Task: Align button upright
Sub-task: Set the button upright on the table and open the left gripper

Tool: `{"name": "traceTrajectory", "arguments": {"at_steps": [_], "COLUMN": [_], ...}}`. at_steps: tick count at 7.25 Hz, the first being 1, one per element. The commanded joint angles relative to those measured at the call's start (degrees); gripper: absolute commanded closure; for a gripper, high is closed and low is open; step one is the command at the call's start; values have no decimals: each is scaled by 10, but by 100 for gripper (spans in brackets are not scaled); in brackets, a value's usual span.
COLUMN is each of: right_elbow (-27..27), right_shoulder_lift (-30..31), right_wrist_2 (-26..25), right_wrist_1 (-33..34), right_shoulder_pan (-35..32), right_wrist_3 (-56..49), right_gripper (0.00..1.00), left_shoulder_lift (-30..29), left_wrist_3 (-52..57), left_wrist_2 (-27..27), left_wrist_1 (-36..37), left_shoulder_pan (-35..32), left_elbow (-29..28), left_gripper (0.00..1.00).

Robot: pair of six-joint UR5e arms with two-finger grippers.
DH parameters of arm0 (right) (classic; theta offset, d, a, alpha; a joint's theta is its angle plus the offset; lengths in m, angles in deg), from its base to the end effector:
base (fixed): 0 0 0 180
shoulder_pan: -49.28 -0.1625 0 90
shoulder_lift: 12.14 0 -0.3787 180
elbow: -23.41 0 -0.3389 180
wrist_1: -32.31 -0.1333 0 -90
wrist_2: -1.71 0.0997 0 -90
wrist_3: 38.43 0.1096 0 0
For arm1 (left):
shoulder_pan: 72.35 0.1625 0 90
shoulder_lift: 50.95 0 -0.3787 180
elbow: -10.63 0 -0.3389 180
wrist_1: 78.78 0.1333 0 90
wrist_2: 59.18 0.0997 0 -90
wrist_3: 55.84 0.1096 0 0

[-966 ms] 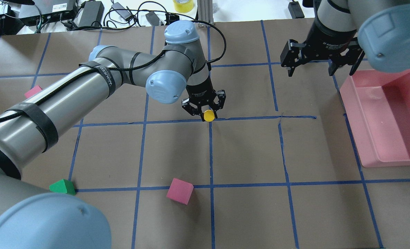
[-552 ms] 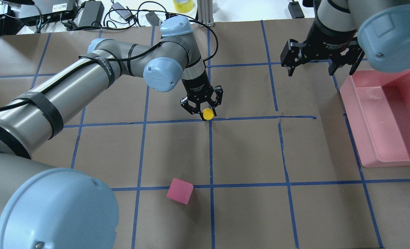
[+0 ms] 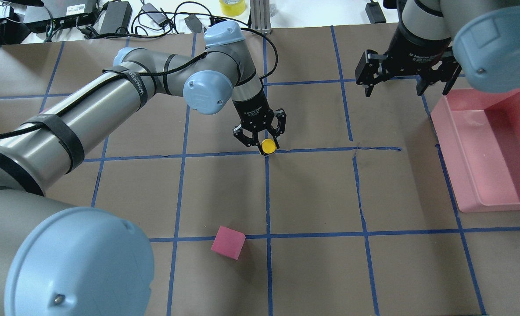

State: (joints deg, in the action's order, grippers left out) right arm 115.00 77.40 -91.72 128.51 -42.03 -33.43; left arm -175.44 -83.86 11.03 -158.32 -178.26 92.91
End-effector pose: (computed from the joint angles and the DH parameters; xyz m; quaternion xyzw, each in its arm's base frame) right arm 0.1370 -0.4461 0.4272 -0.0332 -0.9983 0.0378 0.0279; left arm -0.3239 -0.5147 0.1950 0.1271 -0.9672 -0.1932 0.1055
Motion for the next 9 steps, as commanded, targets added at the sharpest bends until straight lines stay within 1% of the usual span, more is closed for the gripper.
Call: {"name": "traceTrajectory", "arguments": {"at_steps": [1, 3, 4, 5, 7, 8, 9], "right_elbow": [0, 1, 1, 1, 1, 1, 1], "right_shoulder_lift": [0, 0, 0, 0, 0, 1, 1], "right_wrist_2": [-1, -1, 0, -1, -1, -1, 0], "right_wrist_1": [-1, -2, -2, -3, -3, -4, -3], "right_shoulder_pan": [0, 0, 0, 0, 0, 0, -1], "right_wrist_3": [0, 0, 0, 0, 0, 0, 0], "right_gripper": [0, 0, 0, 0, 0, 0, 0], "left_shoulder_lift": [0, 10, 31, 64, 135, 179, 235], "left_wrist_3": [2, 3, 10, 27, 113, 140, 143], "left_wrist_2": [1, 4, 22, 58, 69, 98, 158], "left_wrist_1": [1, 4, 6, 4, -4, -21, -55], "left_shoulder_pan": [0, 0, 1, 10, 45, 48, 48], "left_elbow": [2, 1, 1, 2, 11, 18, 17], "left_gripper": [15, 11, 8, 8, 0, 0, 0]}}
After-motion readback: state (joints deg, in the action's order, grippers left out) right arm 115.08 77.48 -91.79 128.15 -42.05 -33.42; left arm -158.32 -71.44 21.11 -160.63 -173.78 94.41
